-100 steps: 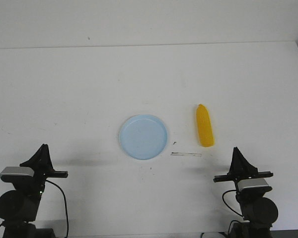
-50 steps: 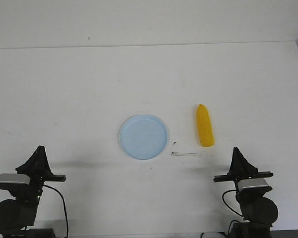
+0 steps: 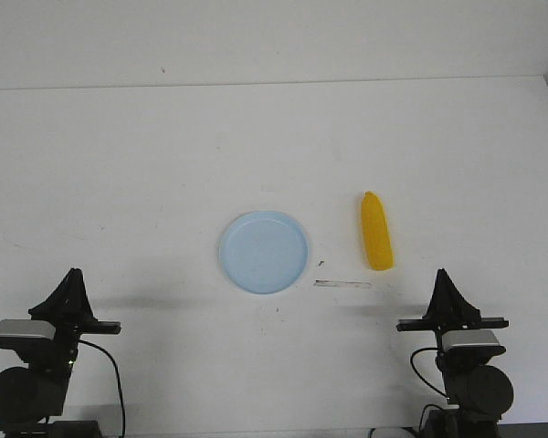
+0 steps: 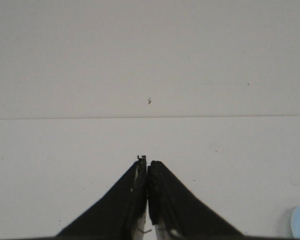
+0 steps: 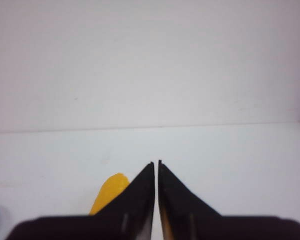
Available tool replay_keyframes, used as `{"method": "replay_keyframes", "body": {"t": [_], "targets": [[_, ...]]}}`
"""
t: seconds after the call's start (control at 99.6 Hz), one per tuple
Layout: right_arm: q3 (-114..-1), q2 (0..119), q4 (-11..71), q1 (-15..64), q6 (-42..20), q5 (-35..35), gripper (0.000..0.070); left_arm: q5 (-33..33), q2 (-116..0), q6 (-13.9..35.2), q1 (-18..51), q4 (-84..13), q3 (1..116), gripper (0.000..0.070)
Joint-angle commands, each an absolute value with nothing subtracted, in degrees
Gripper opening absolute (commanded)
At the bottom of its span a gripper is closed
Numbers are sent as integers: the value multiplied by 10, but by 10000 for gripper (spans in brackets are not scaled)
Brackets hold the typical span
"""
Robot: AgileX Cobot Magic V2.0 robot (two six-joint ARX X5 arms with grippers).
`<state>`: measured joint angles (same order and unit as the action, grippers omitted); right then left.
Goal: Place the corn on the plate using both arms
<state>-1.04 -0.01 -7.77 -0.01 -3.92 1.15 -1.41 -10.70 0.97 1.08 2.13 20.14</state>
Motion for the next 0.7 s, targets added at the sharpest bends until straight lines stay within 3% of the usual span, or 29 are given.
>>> {"method": "replay_keyframes", "body": {"t": [0.0, 0.231, 0.391, 0.693], "targets": [[-33, 1, -83, 0, -43, -4, 7, -14, -106, 5, 10, 27, 206, 2], [-167, 71, 58, 1, 77, -55, 7, -14, -106, 5, 10, 27, 206, 2], [-246, 166, 103, 1, 95, -95, 7, -14, -106, 5, 10, 27, 206, 2], [-348, 381, 112, 2, 88, -59, 7, -14, -106, 5, 10, 27, 206, 2]]}}
